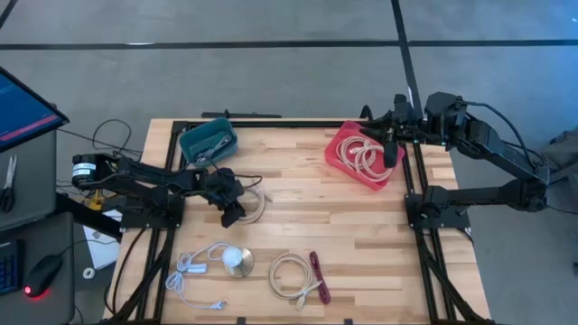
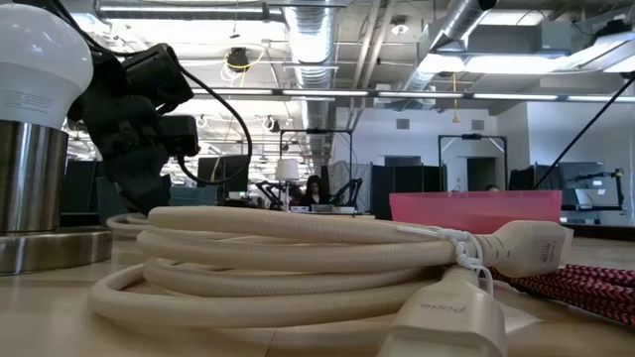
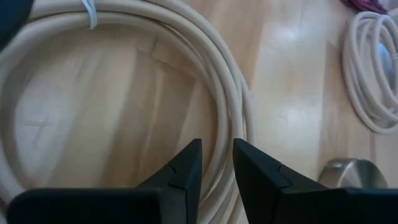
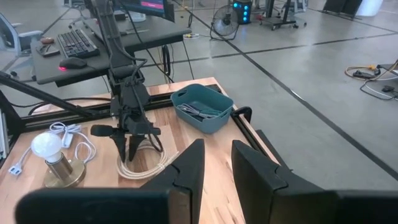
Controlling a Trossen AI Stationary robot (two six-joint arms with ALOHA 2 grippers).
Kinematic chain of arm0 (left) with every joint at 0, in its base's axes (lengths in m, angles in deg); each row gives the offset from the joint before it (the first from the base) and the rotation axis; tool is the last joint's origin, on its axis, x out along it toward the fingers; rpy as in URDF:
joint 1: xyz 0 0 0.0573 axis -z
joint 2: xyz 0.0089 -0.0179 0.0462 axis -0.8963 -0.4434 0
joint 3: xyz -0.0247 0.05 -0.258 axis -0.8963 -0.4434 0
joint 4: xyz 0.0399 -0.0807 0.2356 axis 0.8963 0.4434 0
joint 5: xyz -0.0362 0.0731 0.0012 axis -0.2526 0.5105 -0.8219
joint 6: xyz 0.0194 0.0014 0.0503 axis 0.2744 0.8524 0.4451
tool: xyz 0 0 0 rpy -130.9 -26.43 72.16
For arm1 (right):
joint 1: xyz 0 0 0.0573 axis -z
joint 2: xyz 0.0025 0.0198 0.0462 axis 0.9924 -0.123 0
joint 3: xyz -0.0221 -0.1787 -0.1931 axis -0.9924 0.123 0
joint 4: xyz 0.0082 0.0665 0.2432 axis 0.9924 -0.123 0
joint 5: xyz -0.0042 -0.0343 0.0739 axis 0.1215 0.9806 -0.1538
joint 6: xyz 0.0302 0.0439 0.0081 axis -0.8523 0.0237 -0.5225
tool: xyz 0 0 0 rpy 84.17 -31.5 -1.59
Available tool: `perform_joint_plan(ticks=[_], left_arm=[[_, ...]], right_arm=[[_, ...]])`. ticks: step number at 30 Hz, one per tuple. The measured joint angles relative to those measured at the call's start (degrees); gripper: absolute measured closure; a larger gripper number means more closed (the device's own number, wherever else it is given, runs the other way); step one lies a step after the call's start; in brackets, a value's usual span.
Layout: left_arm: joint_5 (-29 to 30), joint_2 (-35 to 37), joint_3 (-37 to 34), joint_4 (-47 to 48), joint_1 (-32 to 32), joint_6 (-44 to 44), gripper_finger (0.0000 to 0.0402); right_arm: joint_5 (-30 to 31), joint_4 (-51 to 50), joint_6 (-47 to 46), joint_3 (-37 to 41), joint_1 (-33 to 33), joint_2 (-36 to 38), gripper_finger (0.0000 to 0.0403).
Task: Pick & Place USB Port
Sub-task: Put the white charger cable into pink bin
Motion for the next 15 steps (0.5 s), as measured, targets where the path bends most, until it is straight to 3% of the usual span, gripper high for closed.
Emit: perform_joint_plan(ticks=[7,15], left_arm=[[0.86,0.00,0.00,-0.16,0.37,-0.01,0.0306],[2.67,-0.02,3.69,-0.15,0.87,-1.69,0.0243]], right_arm=[[0.00,-0.04,0.00,0.00,0.00,0.00,0.0329],[0.00,-0.04,0.00,0.01,0.00,0.00,0.0329]])
